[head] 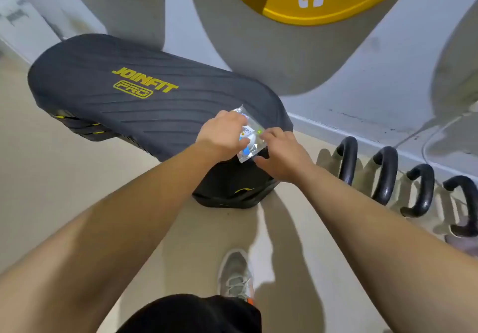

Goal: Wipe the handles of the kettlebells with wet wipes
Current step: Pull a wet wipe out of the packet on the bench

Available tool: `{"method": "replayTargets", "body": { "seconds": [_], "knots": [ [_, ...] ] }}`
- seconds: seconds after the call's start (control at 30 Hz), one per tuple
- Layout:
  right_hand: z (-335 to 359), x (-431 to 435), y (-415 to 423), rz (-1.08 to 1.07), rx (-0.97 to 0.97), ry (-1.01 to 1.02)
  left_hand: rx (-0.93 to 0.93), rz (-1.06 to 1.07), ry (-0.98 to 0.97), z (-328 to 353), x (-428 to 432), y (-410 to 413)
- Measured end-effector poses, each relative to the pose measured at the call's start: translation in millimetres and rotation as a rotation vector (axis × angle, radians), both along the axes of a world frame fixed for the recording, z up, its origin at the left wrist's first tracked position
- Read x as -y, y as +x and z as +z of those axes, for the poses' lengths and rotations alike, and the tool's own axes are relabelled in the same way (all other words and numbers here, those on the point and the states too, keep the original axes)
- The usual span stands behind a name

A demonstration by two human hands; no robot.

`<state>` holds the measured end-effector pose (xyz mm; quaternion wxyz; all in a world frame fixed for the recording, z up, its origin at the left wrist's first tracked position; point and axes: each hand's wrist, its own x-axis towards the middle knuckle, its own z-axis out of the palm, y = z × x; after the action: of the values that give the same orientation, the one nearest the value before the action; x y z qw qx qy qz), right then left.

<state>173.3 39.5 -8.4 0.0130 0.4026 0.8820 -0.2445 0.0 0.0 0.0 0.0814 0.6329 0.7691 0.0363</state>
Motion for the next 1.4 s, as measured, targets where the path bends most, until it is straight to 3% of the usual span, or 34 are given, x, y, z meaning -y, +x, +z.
{"method": "replayTargets", "body": {
  "seconds": [0.1, 0.27, 0.33, 0.43, 0.5, 0.57, 0.87, 1.23, 1.4],
  "knots": [
    [-23, -12, -11, 0.010, -0.034, 0.094, 0.062, 0.095, 0.014, -33, -9, -4],
    [-49, -20, -16, 0.014, -0.111, 0.127, 0.092, 0.134, 0.431, -78, -10, -9],
    [-58, -20, -15, -0.012, -0.168, 0.118, 0.091, 0.181, 0.487, -81, -13, -10],
    [-66, -22, -15, -0.039, -0.243, 0.149, 0.284, 0.400, 0.554, -79, -19, -14],
    [-65, -26, -17, -0.039, -0.267, 0.200, 0.483, 0.560, 0.568, -79, -24, -19],
    [-62, -32, -23, -0.035, -0.234, 0.226, 0.539, 0.623, 0.585, -80, -29, -21],
    [-37, -70, -66, 0.137, -0.050, 0.256, 0.378, 0.604, 0.566, -86, -31, -19],
    [-46, -85, -79, 0.212, -0.109, 0.149, 0.401, 0.608, 0.503, -85, -33, -21],
    [-49, -83, -82, 0.222, -0.079, 0.214, 0.423, 0.605, 0.504, -84, -32, -19]
  ]
}}
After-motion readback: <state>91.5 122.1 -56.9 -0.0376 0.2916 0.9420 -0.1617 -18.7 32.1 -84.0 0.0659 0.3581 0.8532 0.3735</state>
